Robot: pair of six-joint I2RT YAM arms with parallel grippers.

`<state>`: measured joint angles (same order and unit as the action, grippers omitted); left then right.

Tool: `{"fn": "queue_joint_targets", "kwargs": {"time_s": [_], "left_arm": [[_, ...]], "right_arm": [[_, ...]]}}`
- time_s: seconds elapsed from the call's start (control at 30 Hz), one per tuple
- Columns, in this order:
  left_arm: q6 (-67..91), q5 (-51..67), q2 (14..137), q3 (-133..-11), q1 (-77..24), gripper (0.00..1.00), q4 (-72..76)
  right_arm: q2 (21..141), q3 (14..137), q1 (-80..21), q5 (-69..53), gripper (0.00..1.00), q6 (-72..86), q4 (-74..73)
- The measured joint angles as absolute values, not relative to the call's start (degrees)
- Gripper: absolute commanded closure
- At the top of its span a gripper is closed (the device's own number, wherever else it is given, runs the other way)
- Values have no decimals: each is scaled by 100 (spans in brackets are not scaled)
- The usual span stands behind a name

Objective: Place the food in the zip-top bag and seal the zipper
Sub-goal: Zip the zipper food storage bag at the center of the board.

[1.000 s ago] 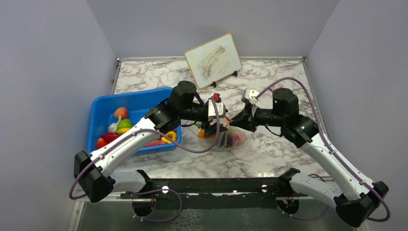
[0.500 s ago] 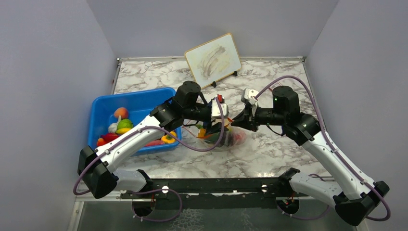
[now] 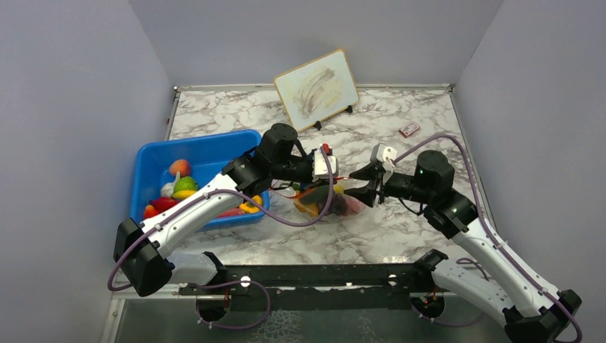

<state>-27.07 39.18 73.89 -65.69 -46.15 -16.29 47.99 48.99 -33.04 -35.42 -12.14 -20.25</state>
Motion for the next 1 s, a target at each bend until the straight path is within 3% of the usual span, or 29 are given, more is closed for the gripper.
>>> {"fn": "queue_joint_targets", "kwargs": {"time_s": [0.13, 0.33, 0.63, 0.73, 0.83, 0.87, 1.0], "left_arm": [[-2646, 3931, 7262, -6429, -4615, 100, -1570], [-2558, 4045, 7037, -6267, -4615, 100, -1448], [-2456, 4189, 6960, -6104, -4615, 100, -1236], [-2434, 4195, 6954, -6101, -4615, 100, -1210], [-2427, 4193, 6943, -6088, -4613, 100, -1208], [-2421, 4193, 6936, -6082, -4609, 95, -1205], [-2351, 4180, 6882, -6023, -4611, 57, -1142]], "right_arm": [[4147, 3964, -3304, -3546, 41, -801, -967], [4021, 3426, -3304, -3548, 47, -556, 67], [4165, 3315, -3306, -3653, 80, -558, 781], [4235, 3315, -3306, -3721, 98, -637, 805], [4272, 3315, -3306, -3767, 99, -749, 777], [4272, 3315, -3306, -3780, 99, -781, 760], [4274, 3315, -3306, -3828, 99, -843, 735]]}}
